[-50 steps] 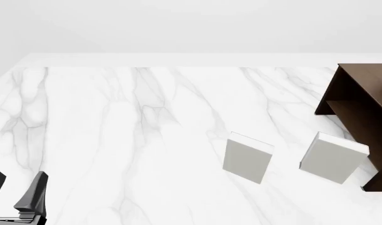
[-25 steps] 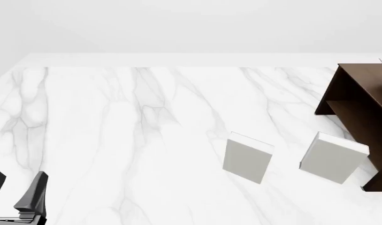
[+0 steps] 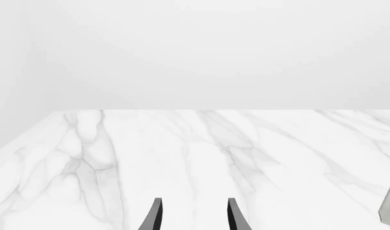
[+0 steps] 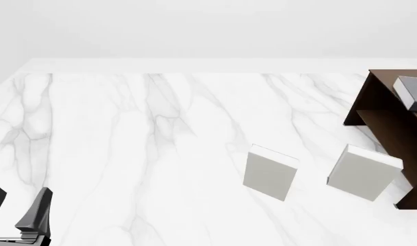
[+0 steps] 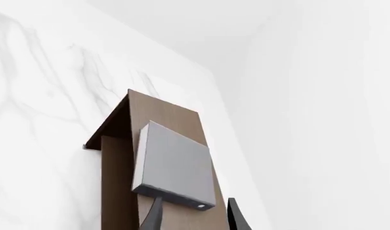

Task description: Pick up the book on the left and place it on top of the shelf.

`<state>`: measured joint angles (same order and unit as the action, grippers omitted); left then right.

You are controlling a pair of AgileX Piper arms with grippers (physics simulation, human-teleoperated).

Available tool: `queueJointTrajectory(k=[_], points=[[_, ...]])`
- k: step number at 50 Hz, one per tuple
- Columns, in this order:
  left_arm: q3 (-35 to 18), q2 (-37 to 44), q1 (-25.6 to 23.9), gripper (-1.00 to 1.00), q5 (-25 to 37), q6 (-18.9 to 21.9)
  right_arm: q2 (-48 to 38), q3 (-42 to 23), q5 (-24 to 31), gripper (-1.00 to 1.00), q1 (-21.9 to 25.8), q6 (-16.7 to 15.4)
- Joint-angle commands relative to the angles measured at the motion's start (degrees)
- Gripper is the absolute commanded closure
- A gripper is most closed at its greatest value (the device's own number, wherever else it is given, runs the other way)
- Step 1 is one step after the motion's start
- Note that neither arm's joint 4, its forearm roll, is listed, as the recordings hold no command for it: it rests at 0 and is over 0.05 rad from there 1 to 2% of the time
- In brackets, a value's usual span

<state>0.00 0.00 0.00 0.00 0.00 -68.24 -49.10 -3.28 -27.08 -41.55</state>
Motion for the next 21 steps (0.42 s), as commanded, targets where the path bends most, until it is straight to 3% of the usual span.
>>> queueJointTrajectory(k=[1, 21], points=[[0.00, 0.00, 0.00, -1.00, 0.00, 0.00, 5.03, 2.59, 0.83, -1.00, 0.59, 2.12], [0.00, 0.00, 0.00, -1.00, 0.00, 0.00, 14.17, 3.34, 2.08, -1.00, 2.19, 7.16]])
